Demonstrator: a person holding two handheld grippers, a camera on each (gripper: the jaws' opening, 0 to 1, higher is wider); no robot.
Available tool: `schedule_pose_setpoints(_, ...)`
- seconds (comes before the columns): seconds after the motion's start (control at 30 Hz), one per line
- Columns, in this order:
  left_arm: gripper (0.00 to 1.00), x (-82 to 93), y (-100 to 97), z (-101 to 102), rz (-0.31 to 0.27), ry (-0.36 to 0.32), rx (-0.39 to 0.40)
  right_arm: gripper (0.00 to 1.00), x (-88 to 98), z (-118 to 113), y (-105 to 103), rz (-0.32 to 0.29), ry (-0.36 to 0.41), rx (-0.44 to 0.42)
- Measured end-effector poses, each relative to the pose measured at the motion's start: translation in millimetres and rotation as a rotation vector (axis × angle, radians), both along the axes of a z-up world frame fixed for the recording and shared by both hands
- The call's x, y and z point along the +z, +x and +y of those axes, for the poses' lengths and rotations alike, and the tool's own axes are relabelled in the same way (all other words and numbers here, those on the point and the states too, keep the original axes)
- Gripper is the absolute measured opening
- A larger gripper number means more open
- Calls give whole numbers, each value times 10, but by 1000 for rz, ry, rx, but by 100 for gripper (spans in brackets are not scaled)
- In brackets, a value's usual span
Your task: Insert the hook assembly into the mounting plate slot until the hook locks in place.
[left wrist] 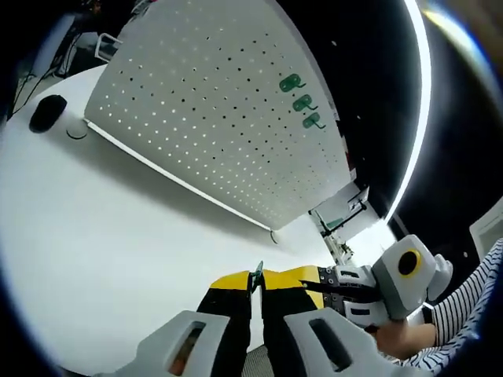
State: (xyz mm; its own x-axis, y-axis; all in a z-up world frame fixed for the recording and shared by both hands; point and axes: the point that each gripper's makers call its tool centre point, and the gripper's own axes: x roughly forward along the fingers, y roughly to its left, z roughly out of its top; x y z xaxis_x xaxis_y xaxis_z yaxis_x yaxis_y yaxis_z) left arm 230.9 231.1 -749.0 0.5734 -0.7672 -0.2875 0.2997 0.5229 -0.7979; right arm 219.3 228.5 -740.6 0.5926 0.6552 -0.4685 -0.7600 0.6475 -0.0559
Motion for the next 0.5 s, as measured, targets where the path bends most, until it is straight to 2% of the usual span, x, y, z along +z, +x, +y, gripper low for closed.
schedule_pose_setpoints(0.1, 3, 48, 15, -12, -1, -38, 16, 0, 59, -25, 23, -3, 27, -18)
schedule_pose_setpoints(0.2, 3, 60, 7, -19, -30, -17, -3, 0, 54, -14, 4, 1, 29, -9)
schedule_pose_setpoints(0.5, 5, 60, -76, -27, -58, -4, -21, 0, 22, 6, -35, 46, 58, -2)
